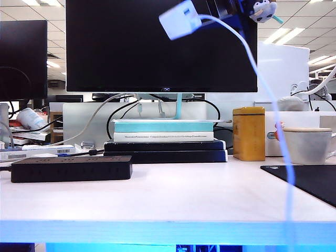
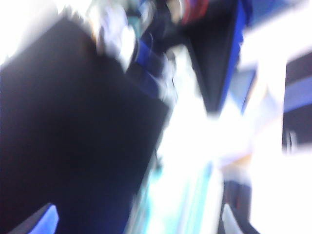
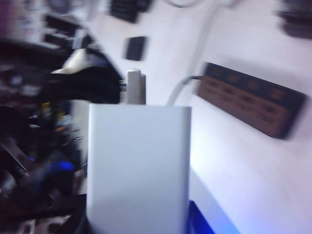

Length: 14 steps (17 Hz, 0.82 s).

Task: Plug the white charger into the left socket.

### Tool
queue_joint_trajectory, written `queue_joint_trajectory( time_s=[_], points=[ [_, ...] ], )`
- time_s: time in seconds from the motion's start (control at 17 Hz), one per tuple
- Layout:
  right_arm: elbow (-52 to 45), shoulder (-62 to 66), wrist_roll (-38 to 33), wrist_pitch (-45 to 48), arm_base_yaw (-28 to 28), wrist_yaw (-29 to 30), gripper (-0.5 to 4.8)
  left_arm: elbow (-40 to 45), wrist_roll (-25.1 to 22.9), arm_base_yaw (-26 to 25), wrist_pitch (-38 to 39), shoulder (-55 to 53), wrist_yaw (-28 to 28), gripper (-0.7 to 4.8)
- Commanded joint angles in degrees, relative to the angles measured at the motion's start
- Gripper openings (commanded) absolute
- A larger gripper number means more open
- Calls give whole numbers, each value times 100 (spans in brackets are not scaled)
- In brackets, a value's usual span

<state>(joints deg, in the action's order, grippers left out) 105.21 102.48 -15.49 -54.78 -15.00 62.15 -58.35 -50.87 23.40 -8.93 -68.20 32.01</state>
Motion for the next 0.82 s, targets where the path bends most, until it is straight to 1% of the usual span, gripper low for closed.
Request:
queue_joint_trajectory(
  time_s=[0.06,0.18,0.23,0.29,0.41,0.53,0.65,0.7,0.76,0.82],
  points=[
    [44,-44,-511,138,2,293,198,-17,-1069,210,-446,-13,-101,479],
    [42,-42,-553,153,-37,282,198,-17,-1766,236,-444,-63,-212,479],
    [42,-39,-546,267,-79,142,198,-15,-1974,267,-365,-162,-221,479],
    [44,-42,-511,313,-142,-70,198,-15,-2081,267,-249,-240,-223,479],
    [42,-42,-160,264,-356,-350,198,-15,-2361,273,-90,-457,-225,479],
    [44,-42,289,175,-658,-1104,198,-15,-2430,387,-87,-686,-247,479],
    [44,-42,981,-267,-968,-2286,198,-15,-2549,389,-48,-863,-243,479],
    [44,-42,1189,-450,-1054,-2778,198,-15,-2544,389,-35,-903,-243,479],
    [44,-42,1333,-640,-1108,-3193,198,-15,-2544,389,-22,-944,-249,479],
    [44,-42,1405,-778,-1150,-3425,198,-15,-2544,389,-9,-990,-249,479]
  ],
)
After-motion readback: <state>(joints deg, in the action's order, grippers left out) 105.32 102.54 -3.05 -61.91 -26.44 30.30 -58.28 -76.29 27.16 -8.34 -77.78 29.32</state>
